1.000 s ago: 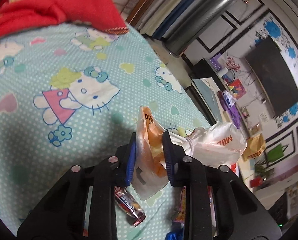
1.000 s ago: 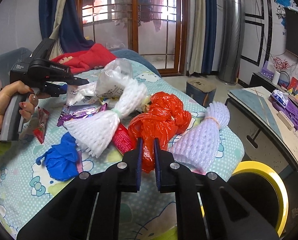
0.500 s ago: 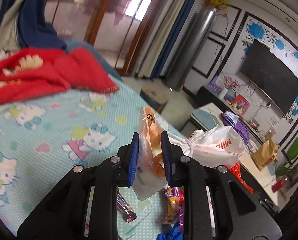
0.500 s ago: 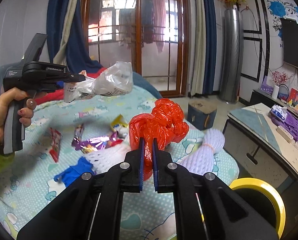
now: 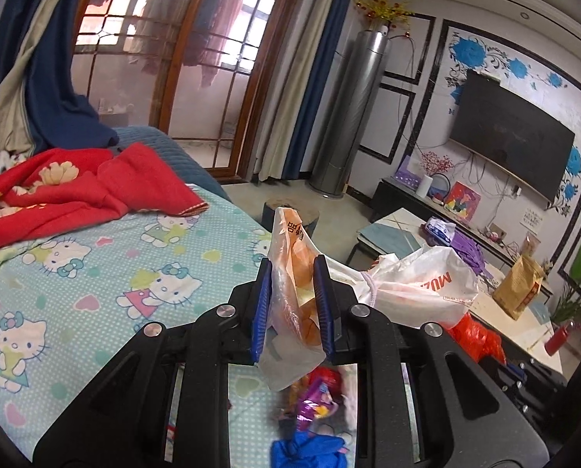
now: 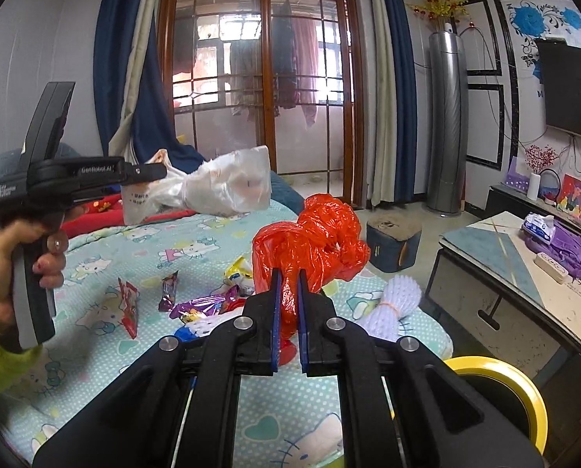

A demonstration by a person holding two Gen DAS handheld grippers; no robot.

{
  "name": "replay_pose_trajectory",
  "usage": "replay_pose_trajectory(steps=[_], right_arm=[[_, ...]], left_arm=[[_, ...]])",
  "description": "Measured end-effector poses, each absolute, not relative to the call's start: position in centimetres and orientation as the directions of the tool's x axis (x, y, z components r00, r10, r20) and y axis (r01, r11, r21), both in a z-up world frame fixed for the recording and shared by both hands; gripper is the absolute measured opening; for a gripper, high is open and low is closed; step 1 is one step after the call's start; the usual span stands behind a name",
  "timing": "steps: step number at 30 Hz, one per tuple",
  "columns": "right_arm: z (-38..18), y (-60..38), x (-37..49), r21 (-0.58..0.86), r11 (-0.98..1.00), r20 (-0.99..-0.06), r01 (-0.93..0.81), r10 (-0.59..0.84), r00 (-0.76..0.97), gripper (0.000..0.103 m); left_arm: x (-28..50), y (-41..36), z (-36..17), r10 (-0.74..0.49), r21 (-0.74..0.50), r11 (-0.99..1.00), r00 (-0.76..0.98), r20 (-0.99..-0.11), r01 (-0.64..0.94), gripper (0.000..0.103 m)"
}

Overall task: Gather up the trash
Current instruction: 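Carry both held bags over the yellow-rimmed trash bin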

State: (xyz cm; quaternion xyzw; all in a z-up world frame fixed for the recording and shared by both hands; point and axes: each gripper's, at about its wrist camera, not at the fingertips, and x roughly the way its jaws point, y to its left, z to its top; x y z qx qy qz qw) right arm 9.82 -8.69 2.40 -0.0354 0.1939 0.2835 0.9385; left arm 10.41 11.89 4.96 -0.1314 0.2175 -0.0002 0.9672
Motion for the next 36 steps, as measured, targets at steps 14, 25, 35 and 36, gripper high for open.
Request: replay_pose_trajectory(steps=[14,25,35,36], right_arm=[[3.0,-15.6,9.0,0.082,0.902,-0.393,-0.424,0.420,0.818,0.007],[2.3,-19.6,8.3,0.107,0.929,-0.423,-0.353,0.364,0.830,0.007],[-0.2,-23.7,8.5,0.143,0.954,-0.495,-0.262,0.298,0.816,0.007],[-0.2,-23.9,8.7,0.148,0.956,-0.499,-0.255,0.294,0.815,0.007]], left_arm=[[10.0,4.9,4.5,-0.123,-0.164,0.985,0.895,-0.429,0.057,0.015],[10.7,-0.4,3.2,-0.169,-0.090,0.986,0.868,-0.466,0.143,0.015],[10.9,-5.7,1.0,-0.190,-0.001,0.976,0.845,-0.500,0.218,0.015],[10.9,-6.2,0.7,-0.189,0.012,0.974,0.844,-0.502,0.225,0.015]])
